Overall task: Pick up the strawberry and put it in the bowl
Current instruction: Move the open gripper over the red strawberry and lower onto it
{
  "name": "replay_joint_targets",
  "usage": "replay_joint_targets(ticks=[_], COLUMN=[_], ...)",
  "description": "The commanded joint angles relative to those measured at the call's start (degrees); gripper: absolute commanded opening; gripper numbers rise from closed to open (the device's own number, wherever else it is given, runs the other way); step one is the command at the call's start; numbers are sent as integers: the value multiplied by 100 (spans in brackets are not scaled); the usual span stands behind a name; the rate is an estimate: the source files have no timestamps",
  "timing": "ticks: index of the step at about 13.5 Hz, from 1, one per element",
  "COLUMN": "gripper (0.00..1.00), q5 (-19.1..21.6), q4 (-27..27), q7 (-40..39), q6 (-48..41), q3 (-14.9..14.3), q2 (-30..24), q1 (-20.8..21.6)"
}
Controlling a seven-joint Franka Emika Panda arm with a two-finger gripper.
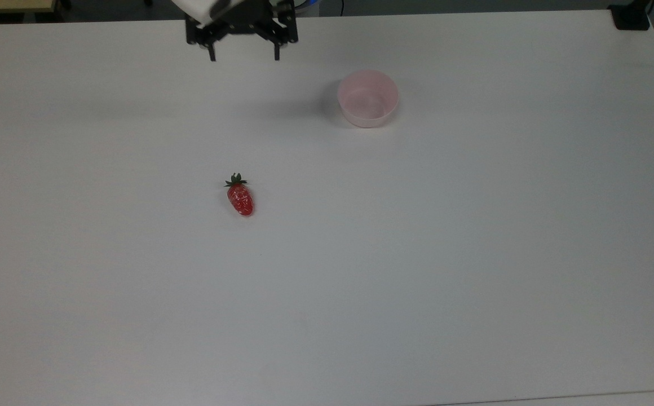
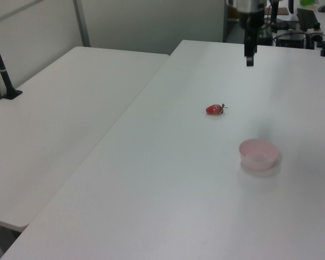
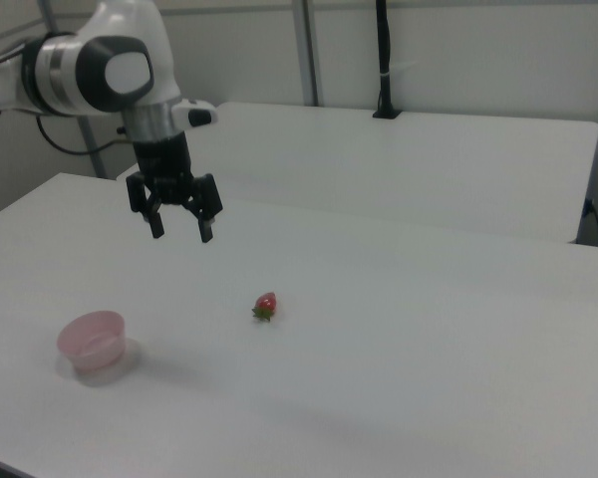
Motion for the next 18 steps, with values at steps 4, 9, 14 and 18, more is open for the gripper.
replay_joint_targets(ticks=[4,9,14,18], gripper=[98,96,90,74], q5=[-52,-114,-220,-203], q4=[-12,5,154,164], q7=[-211,-1011,-994,-985], q6=[1225,2439,3240,3302], q3=[-275,-592,-610,-610], q2=[1002,1828,2462,2560], q1=[188,91,73,144])
